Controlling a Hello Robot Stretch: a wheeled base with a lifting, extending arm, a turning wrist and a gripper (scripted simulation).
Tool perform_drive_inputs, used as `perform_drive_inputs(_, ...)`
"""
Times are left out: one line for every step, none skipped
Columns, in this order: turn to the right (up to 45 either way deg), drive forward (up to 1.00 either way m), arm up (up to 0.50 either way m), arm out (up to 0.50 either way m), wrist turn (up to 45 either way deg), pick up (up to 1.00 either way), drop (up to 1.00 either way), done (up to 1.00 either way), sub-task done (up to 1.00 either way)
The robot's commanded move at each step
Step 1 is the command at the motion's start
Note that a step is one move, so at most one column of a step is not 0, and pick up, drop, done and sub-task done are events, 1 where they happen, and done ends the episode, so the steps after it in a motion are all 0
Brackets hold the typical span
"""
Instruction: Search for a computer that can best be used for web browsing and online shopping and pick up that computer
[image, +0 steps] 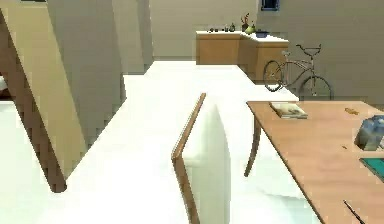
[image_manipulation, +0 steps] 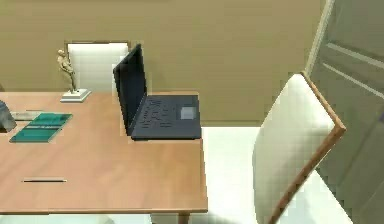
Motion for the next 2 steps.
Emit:
perform_drive_inputs(45.0, 0.00, 0.00, 0.00, 0.0, 0.00, 0.00, 0.00, 0.00)
perform_drive_inputs(45.0, 0.00, 0.00, 0.00, 0.0, 0.00, 0.00, 0.00, 0.00)
